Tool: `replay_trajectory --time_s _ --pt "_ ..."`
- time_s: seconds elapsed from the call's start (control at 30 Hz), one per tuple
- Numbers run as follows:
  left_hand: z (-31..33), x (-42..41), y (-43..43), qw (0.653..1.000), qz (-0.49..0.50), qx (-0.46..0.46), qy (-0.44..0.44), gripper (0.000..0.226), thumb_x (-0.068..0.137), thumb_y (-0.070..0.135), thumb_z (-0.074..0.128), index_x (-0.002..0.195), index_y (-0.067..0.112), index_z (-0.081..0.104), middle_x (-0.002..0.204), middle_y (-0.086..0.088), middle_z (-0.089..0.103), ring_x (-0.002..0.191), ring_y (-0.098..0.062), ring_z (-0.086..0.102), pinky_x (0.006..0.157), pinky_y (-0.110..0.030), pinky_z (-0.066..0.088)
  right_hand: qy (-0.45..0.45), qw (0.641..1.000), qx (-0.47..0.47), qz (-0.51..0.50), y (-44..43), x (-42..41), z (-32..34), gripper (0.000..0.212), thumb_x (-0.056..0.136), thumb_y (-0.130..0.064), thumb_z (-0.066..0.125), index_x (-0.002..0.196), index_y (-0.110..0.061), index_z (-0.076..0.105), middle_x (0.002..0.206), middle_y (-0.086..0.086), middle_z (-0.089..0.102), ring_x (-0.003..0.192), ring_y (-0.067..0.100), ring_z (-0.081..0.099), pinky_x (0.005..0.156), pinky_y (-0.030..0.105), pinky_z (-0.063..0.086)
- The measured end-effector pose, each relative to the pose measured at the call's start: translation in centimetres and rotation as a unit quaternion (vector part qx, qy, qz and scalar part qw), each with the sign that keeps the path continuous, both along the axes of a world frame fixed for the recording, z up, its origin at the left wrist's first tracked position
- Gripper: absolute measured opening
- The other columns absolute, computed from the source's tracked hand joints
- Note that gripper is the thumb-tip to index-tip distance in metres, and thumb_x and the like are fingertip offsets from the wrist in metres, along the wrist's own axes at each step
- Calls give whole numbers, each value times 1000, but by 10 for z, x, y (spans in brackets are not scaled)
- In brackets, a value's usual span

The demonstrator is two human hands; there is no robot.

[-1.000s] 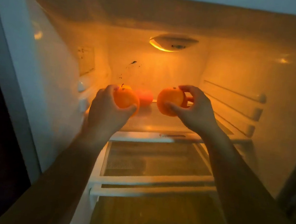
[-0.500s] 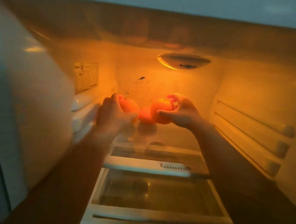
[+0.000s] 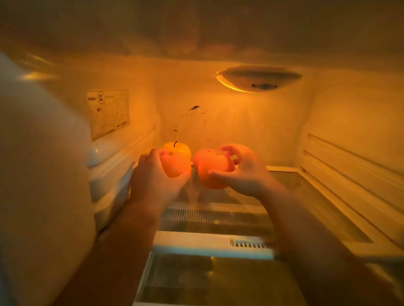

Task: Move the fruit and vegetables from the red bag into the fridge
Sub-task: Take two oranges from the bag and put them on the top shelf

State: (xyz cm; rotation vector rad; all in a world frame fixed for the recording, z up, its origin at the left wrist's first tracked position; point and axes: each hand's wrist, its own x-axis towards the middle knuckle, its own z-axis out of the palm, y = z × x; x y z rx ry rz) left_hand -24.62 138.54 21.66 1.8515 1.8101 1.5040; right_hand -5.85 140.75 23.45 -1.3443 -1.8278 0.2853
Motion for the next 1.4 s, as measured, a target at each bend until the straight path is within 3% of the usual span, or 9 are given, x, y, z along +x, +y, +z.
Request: replay_trajectory --time_s 0.23,0.5,0.8,0.97,1.17,1.4 --pt "-1 2 0 1000 -16 -13 3 69 70 36 74 129 14 45 128 -15 49 115 -33 49 97 -45 43 11 1000 -19 -10 -1 5 -2 66 66 -32 82 123 -21 51 122 3 51 103 20 54 84 37 53" --pt "-2 1 -2 999 -37 -26 -7 69 74 34 71 134 20 39 135 -12 41 122 -32 44 102 -47 39 -23 998 -48 14 -12 5 -3 71 66 -32 83 128 -28 47 132 -2 45 111 16 48 79 28 46" --pt "-2 -2 -4 999 -34 -29 -6 64 75 32 68 132 22 40 134 -12 41 119 -33 45 99 -50 41 -39 999 -15 9 -8 -10 -8 69 69 -26 81 128 -32 47 134 2 44 117 20 47 93 34 45" --pt "-2 -3 -3 999 -34 -35 4 69 71 31 72 132 24 40 132 -13 43 117 -35 47 97 -50 42 -11 1000 -25 15 -9 -7 -8 69 67 -26 82 127 -33 48 133 0 46 113 19 50 84 29 46" --pt "-3 -5 -1 999 -32 -13 4 67 68 27 74 127 27 44 129 -11 44 116 -33 47 96 -48 44 2 1000 -23 15 -8 -9 -9 58 73 -29 78 124 -32 51 133 0 47 113 20 50 84 32 48" --pt "-5 -5 1 999 -18 9 26 60 72 34 70 125 23 47 130 -9 44 119 -30 41 99 -49 40 -20 1000 -12 13 -9 -12 -8 64 72 -34 78 128 -33 47 133 0 47 115 19 49 88 34 47"
